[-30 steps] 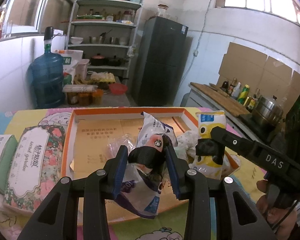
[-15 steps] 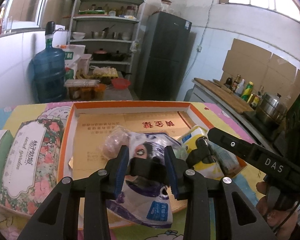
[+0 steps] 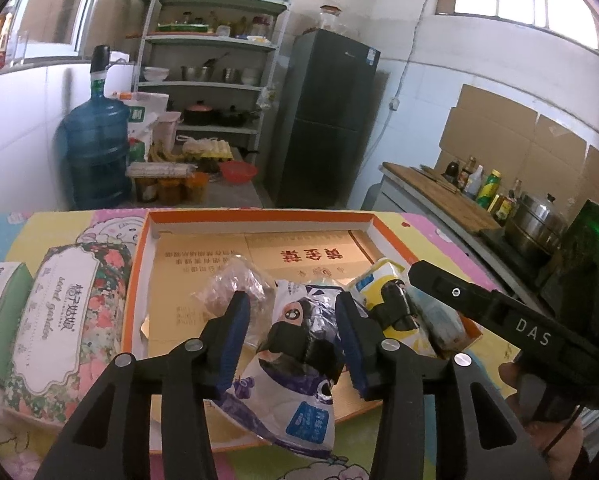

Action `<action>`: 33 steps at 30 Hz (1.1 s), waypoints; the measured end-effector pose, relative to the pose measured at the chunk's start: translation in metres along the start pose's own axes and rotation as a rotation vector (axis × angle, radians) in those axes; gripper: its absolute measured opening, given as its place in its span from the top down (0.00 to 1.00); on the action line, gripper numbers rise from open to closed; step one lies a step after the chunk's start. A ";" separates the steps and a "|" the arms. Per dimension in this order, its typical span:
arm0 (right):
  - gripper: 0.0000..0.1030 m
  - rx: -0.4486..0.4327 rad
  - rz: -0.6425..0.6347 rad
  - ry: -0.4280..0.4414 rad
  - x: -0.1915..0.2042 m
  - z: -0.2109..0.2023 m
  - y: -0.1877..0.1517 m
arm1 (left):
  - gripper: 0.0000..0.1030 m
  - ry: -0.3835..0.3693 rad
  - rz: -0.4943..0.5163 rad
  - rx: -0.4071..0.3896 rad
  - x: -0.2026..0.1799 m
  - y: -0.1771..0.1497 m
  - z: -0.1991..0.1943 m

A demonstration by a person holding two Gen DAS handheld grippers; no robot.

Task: Organize soft objects
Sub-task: 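Lower both items into the box and open both tools to release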

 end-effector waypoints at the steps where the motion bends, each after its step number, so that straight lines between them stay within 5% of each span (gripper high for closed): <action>1: 0.66 -0.002 0.001 -0.002 0.000 -0.001 0.000 | 0.55 0.001 0.004 -0.002 0.000 0.000 -0.001; 8: 0.49 -0.012 0.000 -0.017 0.002 -0.009 0.000 | 0.54 0.011 0.035 -0.022 -0.004 0.002 -0.016; 26: 0.47 0.000 -0.033 -0.044 0.025 -0.026 -0.020 | 0.54 0.079 0.048 -0.055 0.015 -0.006 -0.062; 30: 0.29 -0.007 -0.049 -0.058 0.034 -0.029 -0.024 | 0.52 0.087 0.040 -0.074 0.024 -0.007 -0.075; 33: 0.26 -0.006 -0.062 -0.059 0.043 -0.032 -0.028 | 0.44 0.084 0.024 -0.092 0.032 -0.009 -0.085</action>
Point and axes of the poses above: each gripper's, at about its wrist camera, not at the fingertips, and z roughly the way its jaws point, x to its left, y to its top, the point moved 4 cm from there along z, roughly the way its jaws point, and after that the axes turned 8 degrees about z, right-handed, at the moved point
